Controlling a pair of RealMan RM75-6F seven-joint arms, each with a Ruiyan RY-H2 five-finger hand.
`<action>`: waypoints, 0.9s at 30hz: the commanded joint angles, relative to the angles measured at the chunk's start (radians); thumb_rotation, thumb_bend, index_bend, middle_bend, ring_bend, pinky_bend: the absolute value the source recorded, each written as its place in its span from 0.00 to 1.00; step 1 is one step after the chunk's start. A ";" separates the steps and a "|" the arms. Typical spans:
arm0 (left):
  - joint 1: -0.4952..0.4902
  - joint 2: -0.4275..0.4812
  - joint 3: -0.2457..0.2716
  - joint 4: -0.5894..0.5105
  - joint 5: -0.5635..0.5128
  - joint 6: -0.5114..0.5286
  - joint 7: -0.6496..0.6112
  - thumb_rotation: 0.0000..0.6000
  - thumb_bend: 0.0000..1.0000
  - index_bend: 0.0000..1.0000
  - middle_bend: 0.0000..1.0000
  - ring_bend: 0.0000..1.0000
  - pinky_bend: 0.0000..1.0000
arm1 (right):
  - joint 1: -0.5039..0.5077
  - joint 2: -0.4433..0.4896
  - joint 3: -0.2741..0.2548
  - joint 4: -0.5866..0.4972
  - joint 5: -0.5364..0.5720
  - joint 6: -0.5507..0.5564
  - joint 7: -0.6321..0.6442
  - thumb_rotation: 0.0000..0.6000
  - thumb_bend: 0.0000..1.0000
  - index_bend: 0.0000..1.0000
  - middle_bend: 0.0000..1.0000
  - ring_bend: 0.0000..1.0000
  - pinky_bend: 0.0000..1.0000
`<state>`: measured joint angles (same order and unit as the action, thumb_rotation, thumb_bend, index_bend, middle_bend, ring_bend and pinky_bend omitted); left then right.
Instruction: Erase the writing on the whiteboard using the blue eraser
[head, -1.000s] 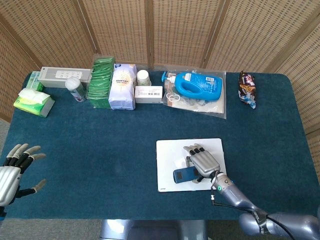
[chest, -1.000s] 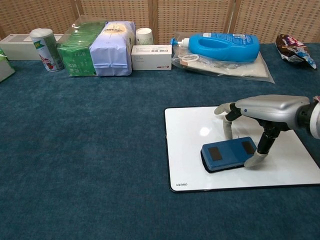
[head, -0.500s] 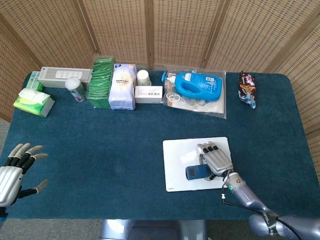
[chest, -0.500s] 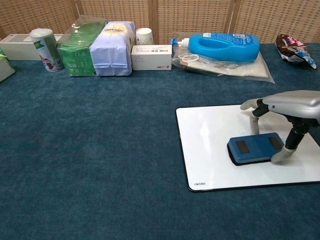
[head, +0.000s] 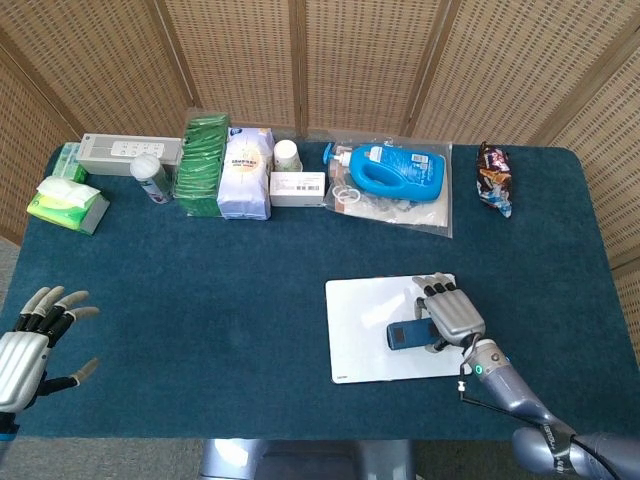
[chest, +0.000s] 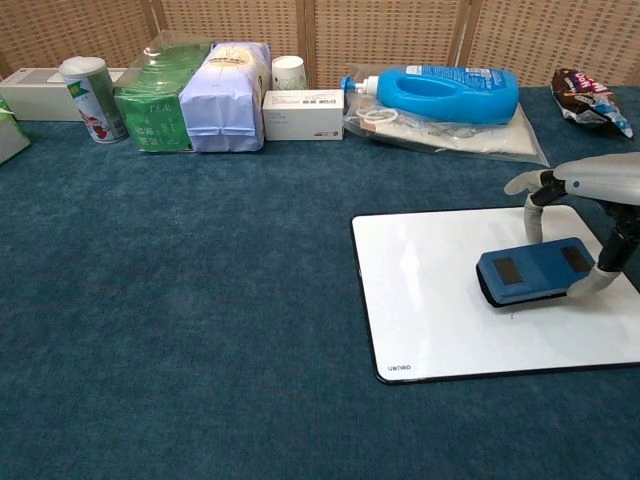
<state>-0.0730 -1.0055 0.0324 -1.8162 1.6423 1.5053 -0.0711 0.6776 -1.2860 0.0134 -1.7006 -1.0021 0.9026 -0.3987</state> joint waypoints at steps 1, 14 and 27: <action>0.001 0.001 0.000 0.001 -0.002 0.001 -0.002 1.00 0.29 0.26 0.18 0.04 0.00 | 0.011 -0.014 0.006 -0.006 0.001 -0.011 -0.007 1.00 0.11 0.56 0.08 0.00 0.00; 0.006 0.007 0.005 0.003 0.004 0.008 -0.006 1.00 0.29 0.26 0.18 0.04 0.00 | 0.019 -0.091 -0.009 0.048 0.012 -0.033 -0.018 1.00 0.11 0.56 0.08 0.00 0.00; -0.002 0.003 0.001 -0.013 0.007 -0.001 0.014 1.00 0.29 0.26 0.18 0.04 0.00 | -0.017 -0.021 -0.016 0.050 0.016 0.003 -0.004 1.00 0.11 0.56 0.08 0.00 0.00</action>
<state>-0.0751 -1.0020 0.0334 -1.8289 1.6495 1.5047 -0.0574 0.6641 -1.3133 -0.0034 -1.6496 -0.9898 0.9019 -0.4023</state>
